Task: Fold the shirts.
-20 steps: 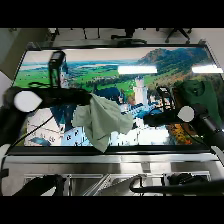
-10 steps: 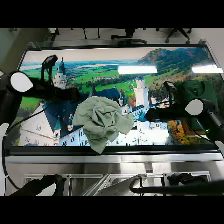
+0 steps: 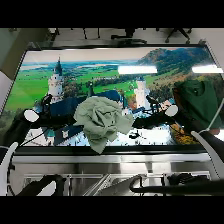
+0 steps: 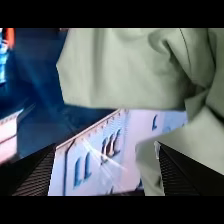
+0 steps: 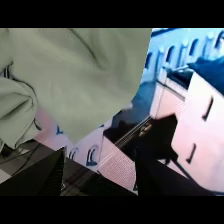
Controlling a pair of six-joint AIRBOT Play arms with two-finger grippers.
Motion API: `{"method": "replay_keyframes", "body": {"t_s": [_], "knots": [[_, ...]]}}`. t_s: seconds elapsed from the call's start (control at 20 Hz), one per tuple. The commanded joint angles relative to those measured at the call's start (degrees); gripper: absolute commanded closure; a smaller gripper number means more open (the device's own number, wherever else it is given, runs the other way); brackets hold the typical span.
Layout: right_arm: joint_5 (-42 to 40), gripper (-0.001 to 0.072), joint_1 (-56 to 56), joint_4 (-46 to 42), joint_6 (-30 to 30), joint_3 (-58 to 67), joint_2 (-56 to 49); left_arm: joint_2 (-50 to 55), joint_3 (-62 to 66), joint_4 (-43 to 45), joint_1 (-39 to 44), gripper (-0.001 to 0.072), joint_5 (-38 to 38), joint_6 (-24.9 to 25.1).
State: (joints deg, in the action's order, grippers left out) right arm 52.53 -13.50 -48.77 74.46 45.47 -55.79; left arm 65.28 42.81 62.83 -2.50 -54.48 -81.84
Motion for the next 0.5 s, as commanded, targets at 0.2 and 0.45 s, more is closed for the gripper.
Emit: {"method": "replay_keyframes", "body": {"t_s": [0.2, 0.45], "knots": [[-7.76, 0.0233, -0.22, 12.26, -10.86, -0.09, -9.92, 17.81, 6.8, -7.39, 2.93, 0.0, 7.96, 5.95], [-9.22, 0.0551, -0.15, 22.84, -21.62, 0.31, -12.0, 24.81, 12.04, -7.3, 3.13, 0.0396, 4.52, 5.9]]}}
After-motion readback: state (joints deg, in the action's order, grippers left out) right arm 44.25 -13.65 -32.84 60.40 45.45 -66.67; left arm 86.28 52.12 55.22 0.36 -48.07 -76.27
